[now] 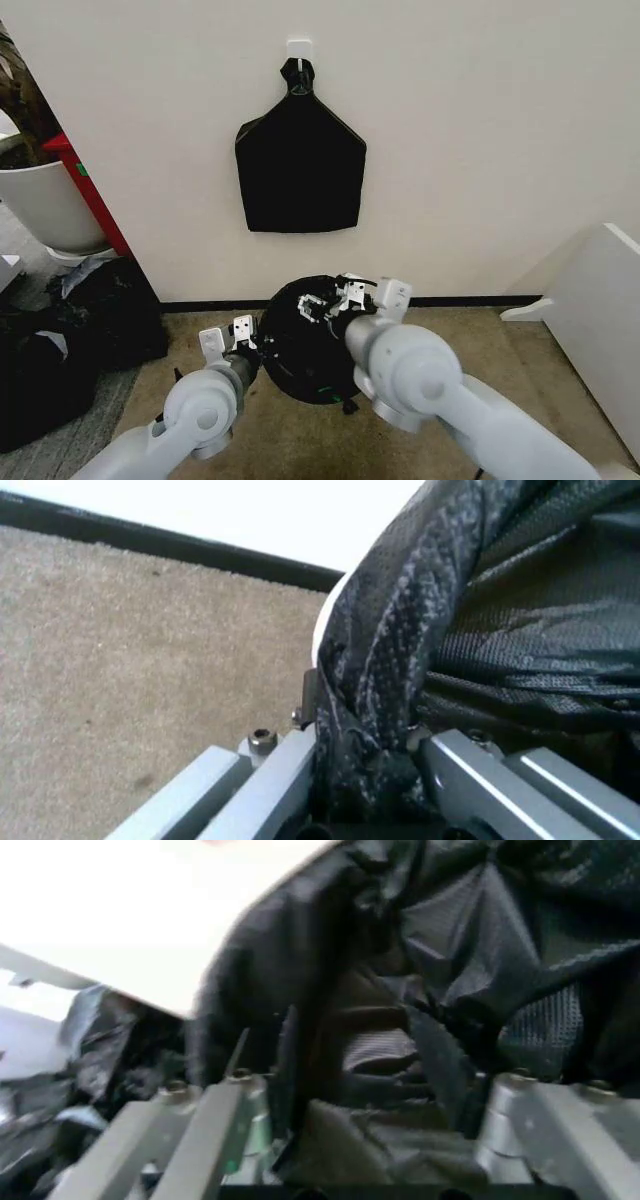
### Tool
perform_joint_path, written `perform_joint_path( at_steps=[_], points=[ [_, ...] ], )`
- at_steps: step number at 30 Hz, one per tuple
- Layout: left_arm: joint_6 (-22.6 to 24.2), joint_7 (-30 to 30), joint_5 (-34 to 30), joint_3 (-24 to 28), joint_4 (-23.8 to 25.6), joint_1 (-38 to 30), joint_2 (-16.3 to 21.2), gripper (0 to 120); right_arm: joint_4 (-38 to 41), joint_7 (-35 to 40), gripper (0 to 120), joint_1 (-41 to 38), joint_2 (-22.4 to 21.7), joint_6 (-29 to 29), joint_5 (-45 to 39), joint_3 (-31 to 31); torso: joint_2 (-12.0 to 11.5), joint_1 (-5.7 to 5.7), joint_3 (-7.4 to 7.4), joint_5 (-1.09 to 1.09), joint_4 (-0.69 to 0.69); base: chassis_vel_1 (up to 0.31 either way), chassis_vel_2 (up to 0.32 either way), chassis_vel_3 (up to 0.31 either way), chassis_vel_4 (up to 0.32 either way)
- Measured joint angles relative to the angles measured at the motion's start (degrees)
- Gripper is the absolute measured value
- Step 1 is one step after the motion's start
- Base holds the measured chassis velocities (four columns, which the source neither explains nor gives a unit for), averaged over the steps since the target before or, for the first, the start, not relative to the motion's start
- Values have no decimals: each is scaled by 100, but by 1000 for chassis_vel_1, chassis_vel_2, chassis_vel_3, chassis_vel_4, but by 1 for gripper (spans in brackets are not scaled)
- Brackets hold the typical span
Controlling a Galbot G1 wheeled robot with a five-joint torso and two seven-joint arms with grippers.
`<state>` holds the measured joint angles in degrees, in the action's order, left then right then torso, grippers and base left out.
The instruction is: Place the garbage bag over the trash bin.
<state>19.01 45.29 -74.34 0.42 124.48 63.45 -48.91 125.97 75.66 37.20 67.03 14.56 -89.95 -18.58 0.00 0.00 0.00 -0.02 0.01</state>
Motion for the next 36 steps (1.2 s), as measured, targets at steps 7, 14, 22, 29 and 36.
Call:
perform_joint_path(
  at_steps=[7, 14, 22, 29, 36],
  points=[
    [-44, -103, 47, 6, 67, -46, -20, 0, -566, 25, 11, 52, 154, -34, 417, -25, 0, 0, 0, 1, -1, 0, 0, 0, 0],
    [-63, -107, 52, 7, -25, -115, -89, 0, -541, -61, 0, 151, 138, -19, 656, -95, 0, 0, 0, 2, 0, 0, 0, 0, 0],
    [-95, -64, 75, 53, -269, -308, -222, 0, -209, -155, 0, 308, 0, 80, 692, -165, 1, 0, -1, 2, -2, 0, 0, 0, 0],
    [-97, -130, 74, 52, -103, -259, -154, 0, -917, -289, 0, 454, 291, 156, 1117, -62, 1, 0, -1, 2, 0, 0, 0, 0, 0],
    [-123, -190, 101, 38, -43, -277, -144, 0, -1138, -260, 0, 578, 374, 192, 1412, -167, 1, 0, 0, 2, 0, 0, 0, 0, 0]
  ],
)
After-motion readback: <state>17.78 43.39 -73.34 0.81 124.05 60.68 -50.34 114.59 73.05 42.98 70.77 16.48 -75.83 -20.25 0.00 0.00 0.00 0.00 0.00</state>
